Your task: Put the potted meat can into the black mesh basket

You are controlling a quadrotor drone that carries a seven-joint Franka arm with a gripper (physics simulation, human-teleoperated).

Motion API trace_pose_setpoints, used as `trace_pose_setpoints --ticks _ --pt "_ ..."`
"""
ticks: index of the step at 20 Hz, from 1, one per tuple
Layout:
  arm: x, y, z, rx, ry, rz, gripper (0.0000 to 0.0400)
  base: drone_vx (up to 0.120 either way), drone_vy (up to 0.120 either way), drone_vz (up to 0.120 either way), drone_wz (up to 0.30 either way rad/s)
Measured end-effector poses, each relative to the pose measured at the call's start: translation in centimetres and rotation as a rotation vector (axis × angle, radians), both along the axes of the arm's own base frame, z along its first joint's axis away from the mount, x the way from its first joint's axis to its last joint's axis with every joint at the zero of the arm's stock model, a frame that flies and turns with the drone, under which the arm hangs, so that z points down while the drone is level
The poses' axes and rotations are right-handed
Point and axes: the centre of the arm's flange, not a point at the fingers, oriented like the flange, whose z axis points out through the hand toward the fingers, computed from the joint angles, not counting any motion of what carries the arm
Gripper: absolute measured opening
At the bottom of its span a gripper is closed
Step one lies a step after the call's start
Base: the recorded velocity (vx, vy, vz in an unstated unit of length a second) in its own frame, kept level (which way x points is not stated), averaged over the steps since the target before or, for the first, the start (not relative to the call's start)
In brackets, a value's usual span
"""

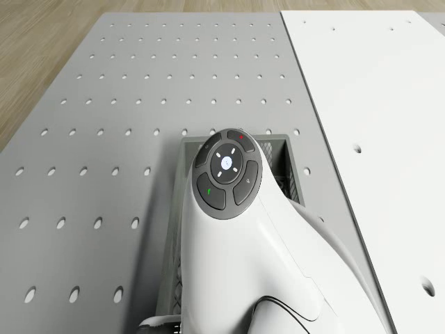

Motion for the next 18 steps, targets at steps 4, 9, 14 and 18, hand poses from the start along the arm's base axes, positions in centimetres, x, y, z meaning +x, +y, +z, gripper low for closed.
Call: trace_pose_setpoints --ticks 4,9,14,18 --pt "0.0 0.0 0.0 0.0 0.0 0.0 0.0281 0.12 0.0 0.0 0.0" --pt "0.0 0.0 0.0 0.0 0.0 0.0 0.0281 0.12 0.0 0.0 0.0" --pt "0.0 0.0 0.0 0.0 0.0 0.0 0.0281 0.12 0.0 -0.072 0.0" --pt "0.0 0.0 0.0 0.0 0.0 0.0 0.0281 0.12 -0.06 -0.03 0.0"
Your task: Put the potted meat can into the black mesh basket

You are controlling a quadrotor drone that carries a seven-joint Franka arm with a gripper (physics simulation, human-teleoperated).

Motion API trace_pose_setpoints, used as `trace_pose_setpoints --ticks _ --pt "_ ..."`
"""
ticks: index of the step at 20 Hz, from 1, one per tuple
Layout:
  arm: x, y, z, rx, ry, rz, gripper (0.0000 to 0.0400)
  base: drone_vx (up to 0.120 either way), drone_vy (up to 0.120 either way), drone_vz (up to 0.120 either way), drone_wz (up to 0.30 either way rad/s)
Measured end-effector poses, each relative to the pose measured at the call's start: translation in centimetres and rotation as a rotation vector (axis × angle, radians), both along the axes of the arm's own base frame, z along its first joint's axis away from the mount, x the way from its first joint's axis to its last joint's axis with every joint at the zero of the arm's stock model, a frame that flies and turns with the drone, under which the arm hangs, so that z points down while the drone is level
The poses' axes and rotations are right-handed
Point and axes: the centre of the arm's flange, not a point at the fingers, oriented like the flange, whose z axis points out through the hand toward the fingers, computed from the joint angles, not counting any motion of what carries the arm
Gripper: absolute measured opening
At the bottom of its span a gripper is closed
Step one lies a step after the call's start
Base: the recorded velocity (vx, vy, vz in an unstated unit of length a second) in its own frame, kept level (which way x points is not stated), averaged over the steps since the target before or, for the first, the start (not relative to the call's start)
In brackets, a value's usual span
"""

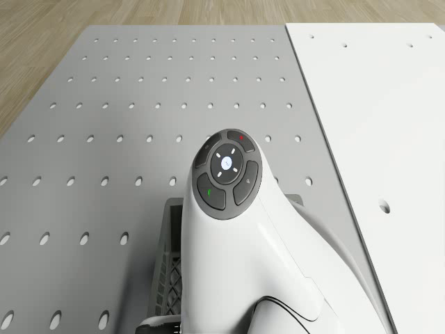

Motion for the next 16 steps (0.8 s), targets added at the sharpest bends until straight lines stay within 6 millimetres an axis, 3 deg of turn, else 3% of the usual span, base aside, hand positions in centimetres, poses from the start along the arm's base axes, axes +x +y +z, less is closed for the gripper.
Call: trace_pose_setpoints --ticks 2,5,9,12,16 --pt "0.0 0.0 0.0 0.0 0.0 0.0 0.0281 0.12 0.0 -0.02 0.0" --pt "0.0 0.0 0.0 0.0 0.0 0.0 0.0281 0.12 0.0 -0.12 0.0" --pt "0.0 0.0 0.0 0.0 0.0 0.0 0.0281 0.11 0.0 -0.01 0.0" --pt "0.0 -0.01 -0.01 0.002 -0.001 0.012 0.0348 0.0 0.0 0.0 0.0" --pt "0.0 -0.01 -0.01 0.004 -0.001 0.022 0.0377 0.0 0.0 0.0 0.0"
